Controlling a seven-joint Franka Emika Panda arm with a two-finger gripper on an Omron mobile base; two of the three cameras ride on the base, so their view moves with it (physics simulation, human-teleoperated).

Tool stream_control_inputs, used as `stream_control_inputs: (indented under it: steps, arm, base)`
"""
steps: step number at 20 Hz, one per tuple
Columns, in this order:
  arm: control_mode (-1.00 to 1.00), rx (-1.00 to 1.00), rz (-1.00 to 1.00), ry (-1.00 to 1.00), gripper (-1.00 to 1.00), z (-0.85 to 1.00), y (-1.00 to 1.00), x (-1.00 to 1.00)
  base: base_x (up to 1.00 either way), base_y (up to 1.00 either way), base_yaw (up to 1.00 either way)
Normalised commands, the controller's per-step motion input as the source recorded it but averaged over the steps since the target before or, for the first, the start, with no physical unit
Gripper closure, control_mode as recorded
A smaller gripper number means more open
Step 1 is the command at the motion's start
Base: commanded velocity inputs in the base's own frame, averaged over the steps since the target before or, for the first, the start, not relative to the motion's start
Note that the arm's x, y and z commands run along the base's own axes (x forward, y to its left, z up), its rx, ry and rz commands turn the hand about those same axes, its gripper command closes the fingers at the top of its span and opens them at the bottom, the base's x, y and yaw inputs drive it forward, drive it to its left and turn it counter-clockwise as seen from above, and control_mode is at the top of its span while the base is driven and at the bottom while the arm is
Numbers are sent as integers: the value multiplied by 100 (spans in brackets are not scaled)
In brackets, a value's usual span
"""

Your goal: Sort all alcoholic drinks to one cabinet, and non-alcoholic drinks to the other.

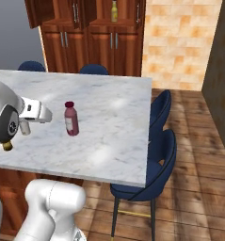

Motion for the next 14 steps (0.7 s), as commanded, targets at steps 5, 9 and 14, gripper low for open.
stream_control_inputs:
  steps: [5,9,14]
  arm:
    - [-100,0,-12,3,-100,-8,-2,56]
    - [-100,3,-7,4,-100,0,-12,30]
    - [-100,0,0,14,-100,-9,0,54]
  base:
    - [0,0,0]
    - [0,0,0]
    - [0,0,0]
